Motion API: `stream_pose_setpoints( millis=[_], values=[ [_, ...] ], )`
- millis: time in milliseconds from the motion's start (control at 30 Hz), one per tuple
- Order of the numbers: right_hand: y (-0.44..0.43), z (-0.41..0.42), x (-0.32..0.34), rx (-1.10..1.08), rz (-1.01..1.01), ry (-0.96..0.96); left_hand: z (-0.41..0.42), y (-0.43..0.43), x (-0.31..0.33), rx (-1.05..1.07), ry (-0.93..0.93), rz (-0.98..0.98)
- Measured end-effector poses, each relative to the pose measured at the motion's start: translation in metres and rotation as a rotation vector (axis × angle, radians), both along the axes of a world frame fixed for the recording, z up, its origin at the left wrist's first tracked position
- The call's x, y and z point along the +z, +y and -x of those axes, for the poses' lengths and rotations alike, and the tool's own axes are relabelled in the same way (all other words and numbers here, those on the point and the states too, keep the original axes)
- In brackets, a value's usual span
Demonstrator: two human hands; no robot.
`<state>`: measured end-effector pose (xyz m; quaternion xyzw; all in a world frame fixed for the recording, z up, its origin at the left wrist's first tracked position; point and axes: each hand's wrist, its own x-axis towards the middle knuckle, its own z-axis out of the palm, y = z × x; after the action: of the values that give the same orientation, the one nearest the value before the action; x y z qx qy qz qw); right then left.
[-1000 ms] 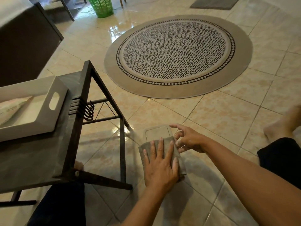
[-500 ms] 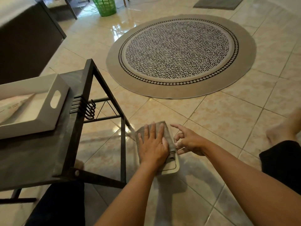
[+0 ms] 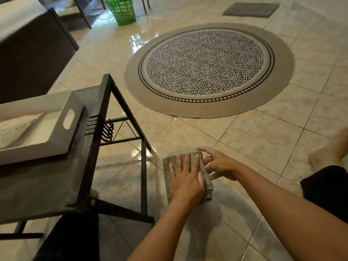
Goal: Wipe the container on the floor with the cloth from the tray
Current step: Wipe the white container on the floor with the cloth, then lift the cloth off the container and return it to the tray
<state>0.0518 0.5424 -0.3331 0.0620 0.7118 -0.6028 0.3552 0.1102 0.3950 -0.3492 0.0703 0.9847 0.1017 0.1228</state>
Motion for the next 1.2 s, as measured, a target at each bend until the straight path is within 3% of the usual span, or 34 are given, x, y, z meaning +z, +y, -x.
stream_pose_setpoints(
  millis=[167,333,567,667,800,867,933,1033,1200],
  values=[
    [0.0,0.009,0.001,0.032,-0.011,0.013,0.011,0.001,-0.004,-0.029,0.031,-0.024],
    [-0.001,0.007,0.0,0.0,-0.039,0.018,0.028,-0.009,-0.007,0.147,0.045,-0.064],
    [-0.003,0.005,0.001,-0.007,-0.033,0.015,-0.059,0.004,0.001,0.083,-0.017,-0.056],
    [-0.003,0.002,0.003,0.002,-0.047,0.021,-0.056,0.003,-0.003,0.055,-0.014,-0.035],
    [-0.004,-0.001,0.008,-0.014,-0.058,0.034,-0.012,-0.009,0.005,0.086,0.063,-0.214],
    [-0.001,0.0,0.008,-0.027,-0.079,0.041,0.002,-0.027,0.007,0.312,0.077,-0.38],
    [0.004,0.003,0.005,-0.06,-0.08,0.038,0.012,-0.048,0.009,0.617,-0.063,-0.624],
    [0.01,0.012,0.002,-0.093,-0.07,0.03,0.012,-0.062,0.017,0.706,-0.372,-0.809],
    [0.009,0.018,0.003,-0.098,-0.071,0.032,0.012,-0.057,0.025,0.672,-0.096,-0.74]
  ],
)
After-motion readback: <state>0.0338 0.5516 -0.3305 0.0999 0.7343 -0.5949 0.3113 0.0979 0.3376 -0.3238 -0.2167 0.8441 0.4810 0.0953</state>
